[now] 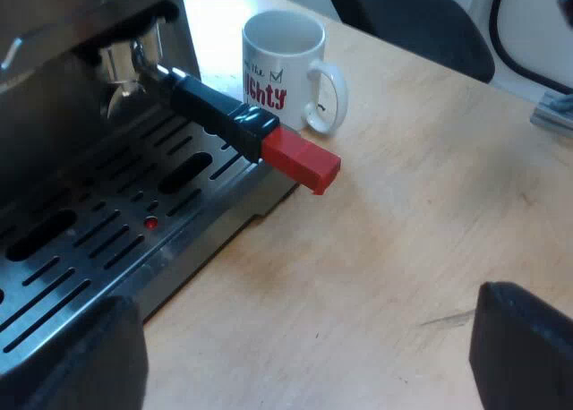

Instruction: Grind coffee beans and then tamp

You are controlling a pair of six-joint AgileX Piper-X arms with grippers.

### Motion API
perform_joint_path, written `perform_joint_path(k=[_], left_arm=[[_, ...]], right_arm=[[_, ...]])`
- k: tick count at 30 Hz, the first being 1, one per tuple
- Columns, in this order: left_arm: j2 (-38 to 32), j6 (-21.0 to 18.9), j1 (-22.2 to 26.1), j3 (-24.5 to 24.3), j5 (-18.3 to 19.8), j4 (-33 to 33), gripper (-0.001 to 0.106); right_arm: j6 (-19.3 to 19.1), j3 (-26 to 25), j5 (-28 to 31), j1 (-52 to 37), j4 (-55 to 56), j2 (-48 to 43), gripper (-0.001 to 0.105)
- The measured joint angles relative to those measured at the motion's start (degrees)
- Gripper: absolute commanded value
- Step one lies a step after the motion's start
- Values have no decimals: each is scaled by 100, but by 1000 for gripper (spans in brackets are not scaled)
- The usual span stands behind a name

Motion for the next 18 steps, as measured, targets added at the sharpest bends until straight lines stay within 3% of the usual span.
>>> perform_joint_path(k=[10, 13, 18], left_arm=[[0, 0, 0, 288, 0, -144, 79], [0, 0, 0, 422, 0, -256, 79], [0, 59, 0, 456, 0, -270, 79]], right_arm=[[92, 36, 781, 1012, -115, 362, 77], [441, 238, 998, 1391, -512, 402, 77], [642, 486, 1208, 1687, -847, 417, 77]])
